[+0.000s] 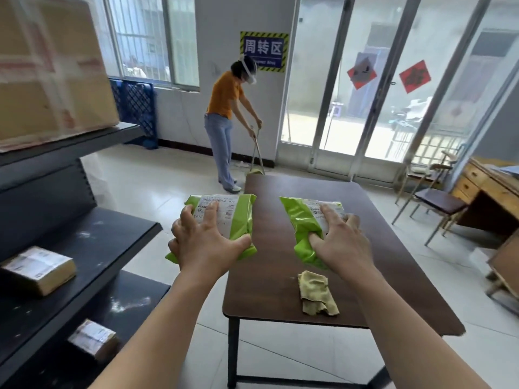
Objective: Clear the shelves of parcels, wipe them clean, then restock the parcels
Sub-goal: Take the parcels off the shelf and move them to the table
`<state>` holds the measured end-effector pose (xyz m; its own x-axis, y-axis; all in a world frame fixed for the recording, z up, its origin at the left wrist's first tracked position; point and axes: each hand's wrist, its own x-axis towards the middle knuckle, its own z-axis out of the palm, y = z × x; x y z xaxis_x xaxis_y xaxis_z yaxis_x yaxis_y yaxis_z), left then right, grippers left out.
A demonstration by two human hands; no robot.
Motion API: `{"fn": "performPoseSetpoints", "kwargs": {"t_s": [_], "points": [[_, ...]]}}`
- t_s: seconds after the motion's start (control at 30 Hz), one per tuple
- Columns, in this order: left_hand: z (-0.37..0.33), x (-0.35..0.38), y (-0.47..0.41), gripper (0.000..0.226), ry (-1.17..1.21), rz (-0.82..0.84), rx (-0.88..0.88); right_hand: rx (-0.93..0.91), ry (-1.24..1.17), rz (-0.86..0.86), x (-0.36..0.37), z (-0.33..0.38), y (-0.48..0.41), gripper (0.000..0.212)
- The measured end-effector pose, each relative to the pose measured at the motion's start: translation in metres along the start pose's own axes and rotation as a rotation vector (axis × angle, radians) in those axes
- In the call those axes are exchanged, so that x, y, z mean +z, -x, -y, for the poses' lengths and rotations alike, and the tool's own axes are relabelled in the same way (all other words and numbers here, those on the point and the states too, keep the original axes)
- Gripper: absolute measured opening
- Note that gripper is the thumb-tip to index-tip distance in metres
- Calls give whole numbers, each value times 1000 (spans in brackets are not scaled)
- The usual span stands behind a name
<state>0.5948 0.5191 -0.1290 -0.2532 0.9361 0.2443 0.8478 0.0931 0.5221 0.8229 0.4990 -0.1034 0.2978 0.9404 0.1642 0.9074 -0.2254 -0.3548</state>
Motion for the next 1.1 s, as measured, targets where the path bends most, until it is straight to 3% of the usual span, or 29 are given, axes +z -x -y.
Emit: {"fn": "performPoseSetpoints", "kwargs": {"t_s": [0.73,1.1], "points": [[-23,204,-155,101,0,238,30,230,99,-9,127,-44,-164,72],[-14,315,-180,104,-43,334,-48,234,115,72,213,-88,-219,76]]}}
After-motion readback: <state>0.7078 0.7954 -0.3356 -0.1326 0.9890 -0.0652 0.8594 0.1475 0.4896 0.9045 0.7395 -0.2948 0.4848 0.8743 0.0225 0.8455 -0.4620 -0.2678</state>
